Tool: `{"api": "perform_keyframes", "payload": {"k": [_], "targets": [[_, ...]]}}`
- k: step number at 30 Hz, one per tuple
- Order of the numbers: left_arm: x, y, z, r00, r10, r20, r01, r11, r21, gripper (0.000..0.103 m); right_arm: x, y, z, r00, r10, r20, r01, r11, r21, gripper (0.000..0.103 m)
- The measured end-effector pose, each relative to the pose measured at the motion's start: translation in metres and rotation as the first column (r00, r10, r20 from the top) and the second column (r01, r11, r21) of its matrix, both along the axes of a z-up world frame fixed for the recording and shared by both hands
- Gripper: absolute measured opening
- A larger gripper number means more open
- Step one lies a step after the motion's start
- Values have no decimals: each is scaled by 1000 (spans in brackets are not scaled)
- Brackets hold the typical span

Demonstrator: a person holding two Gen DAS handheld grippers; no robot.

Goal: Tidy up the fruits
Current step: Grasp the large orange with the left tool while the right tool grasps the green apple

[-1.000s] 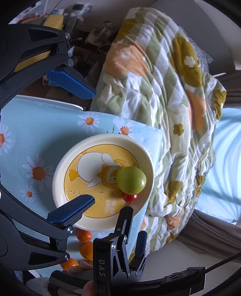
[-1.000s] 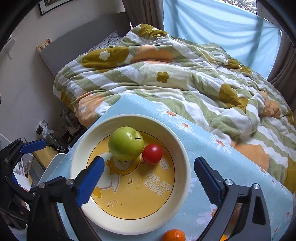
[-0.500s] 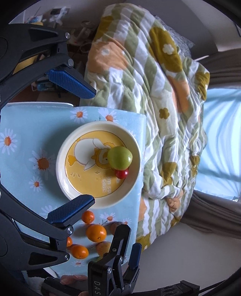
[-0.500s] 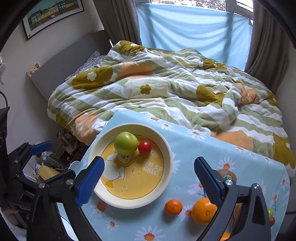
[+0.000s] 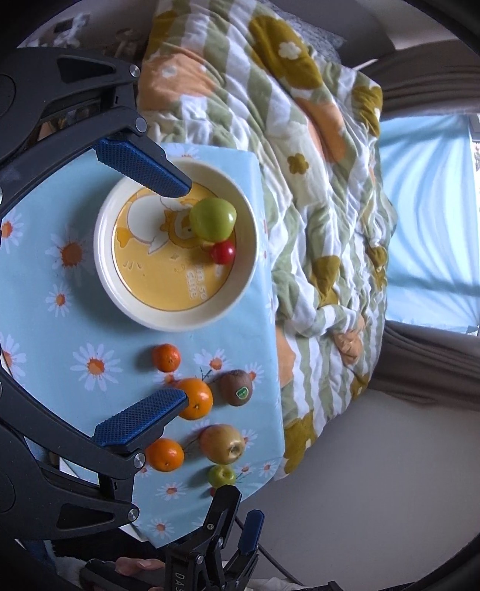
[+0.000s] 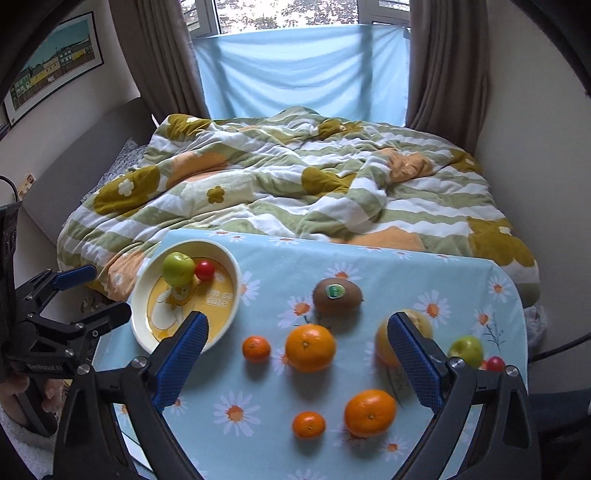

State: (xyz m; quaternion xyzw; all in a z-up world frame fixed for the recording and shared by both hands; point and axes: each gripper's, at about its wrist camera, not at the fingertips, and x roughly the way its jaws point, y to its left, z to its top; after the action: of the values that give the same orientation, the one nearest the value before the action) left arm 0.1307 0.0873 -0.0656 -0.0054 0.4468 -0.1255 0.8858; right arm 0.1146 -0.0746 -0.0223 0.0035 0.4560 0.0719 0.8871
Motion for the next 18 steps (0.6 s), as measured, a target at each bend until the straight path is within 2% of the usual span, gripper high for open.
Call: {"api": "perform_keyframes", "payload": {"k": [7,12,18], "targets": [[-11,-57,-4,1000,19,-19,-19,1000,-3,103,-14,-67,-2,1000,-19,1,19,1000,-12,97],[-21,-109,-11,999,14,-34,-14,1000,4,103,-20,-105,-12,1000,21,-10,-21,1000,-13,97],[-28,-166,-32,998,8,-69,-8,1000,-6,103,-18,-145,-31,996,83,-24,-83,996,-25,97]]}}
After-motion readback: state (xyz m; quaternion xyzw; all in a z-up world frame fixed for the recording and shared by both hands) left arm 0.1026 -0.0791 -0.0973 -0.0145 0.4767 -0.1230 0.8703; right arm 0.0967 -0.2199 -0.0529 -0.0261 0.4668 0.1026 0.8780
